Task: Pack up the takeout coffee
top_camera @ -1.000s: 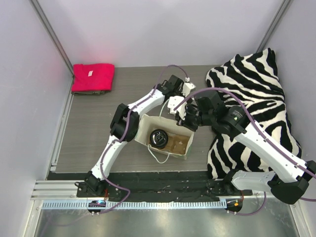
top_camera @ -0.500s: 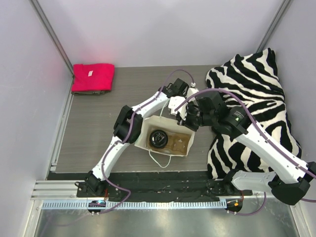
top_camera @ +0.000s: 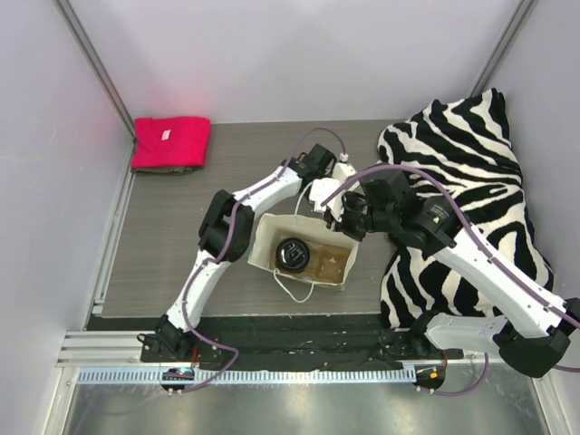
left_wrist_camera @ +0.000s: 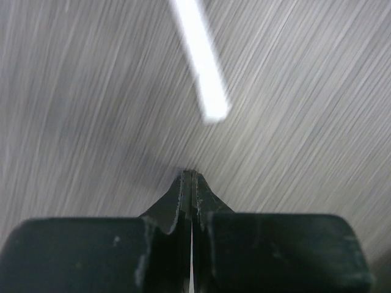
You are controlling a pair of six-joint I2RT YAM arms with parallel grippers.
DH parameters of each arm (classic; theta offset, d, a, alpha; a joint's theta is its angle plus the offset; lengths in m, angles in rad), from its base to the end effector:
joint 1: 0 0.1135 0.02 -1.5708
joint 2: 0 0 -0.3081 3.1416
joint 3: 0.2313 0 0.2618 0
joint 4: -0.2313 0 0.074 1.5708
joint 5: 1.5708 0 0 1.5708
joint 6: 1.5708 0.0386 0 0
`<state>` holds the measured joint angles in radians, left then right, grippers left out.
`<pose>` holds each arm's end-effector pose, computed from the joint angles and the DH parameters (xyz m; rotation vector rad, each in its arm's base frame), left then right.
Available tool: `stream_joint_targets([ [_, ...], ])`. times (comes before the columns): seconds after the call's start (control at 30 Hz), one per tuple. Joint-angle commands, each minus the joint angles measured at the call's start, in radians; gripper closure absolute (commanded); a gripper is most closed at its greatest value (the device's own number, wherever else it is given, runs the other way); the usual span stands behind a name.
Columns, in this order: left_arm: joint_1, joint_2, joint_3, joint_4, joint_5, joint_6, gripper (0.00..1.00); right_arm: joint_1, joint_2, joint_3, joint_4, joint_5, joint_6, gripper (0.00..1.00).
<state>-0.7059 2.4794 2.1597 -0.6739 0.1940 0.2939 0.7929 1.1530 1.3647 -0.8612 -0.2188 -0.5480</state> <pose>0.4402 -0.3850 0.1861 1.3055 2.2344 -0.4035 0.1487 0.1629 0.4398 -1.4775 1.6681 0.3774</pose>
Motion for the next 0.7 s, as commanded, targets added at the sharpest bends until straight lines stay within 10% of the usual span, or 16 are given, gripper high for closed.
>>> stream_joint_targets([
  [0.0, 0.121, -0.133, -0.178, -0.11, -0.018, 0.001, 1.0, 0.003, -0.035, -0.003, 0.045, 0.015, -0.015, 0.99],
  [0.1, 0.146, -0.171, -0.192, -0.119, 0.046, 0.025, 1.0, 0.005, -0.039, -0.009, 0.051, 0.01, -0.013, 0.99],
  [0.2, 0.144, -0.16, -0.147, -0.116, 0.112, 0.01, 0.58, 0.005, -0.041, -0.009, 0.057, -0.002, -0.013, 0.99],
  [0.27, 0.137, -0.111, -0.083, -0.118, 0.136, -0.016, 0.49, 0.005, -0.042, -0.007, 0.057, -0.005, -0.013, 0.99],
  [0.67, 0.048, 0.142, 0.213, -0.038, 0.075, -0.148, 0.36, 0.006, -0.049, 0.01, 0.024, -0.01, -0.012, 0.99],
])
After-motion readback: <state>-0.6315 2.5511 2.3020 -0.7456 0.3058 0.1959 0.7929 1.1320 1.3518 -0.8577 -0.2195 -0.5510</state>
